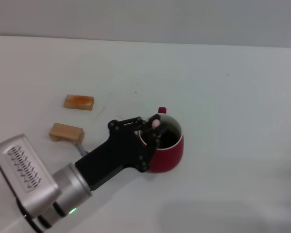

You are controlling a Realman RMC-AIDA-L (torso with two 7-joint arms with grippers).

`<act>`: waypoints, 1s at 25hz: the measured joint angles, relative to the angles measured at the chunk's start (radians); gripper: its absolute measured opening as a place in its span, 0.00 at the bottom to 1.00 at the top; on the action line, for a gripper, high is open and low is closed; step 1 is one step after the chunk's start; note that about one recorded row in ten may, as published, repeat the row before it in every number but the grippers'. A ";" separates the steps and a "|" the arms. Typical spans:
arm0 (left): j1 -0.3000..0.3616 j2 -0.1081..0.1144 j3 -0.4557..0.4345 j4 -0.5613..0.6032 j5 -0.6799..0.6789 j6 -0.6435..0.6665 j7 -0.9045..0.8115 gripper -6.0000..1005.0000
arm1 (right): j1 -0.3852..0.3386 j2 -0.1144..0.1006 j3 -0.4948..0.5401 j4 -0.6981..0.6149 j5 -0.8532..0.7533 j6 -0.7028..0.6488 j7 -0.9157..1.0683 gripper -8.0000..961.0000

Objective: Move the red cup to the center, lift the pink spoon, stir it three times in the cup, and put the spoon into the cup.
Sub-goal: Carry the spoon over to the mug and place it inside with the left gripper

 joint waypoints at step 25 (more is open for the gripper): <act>-0.001 0.002 -0.045 0.018 -0.007 -0.020 0.026 0.23 | -0.007 0.001 -0.002 0.004 -0.001 -0.003 0.000 0.01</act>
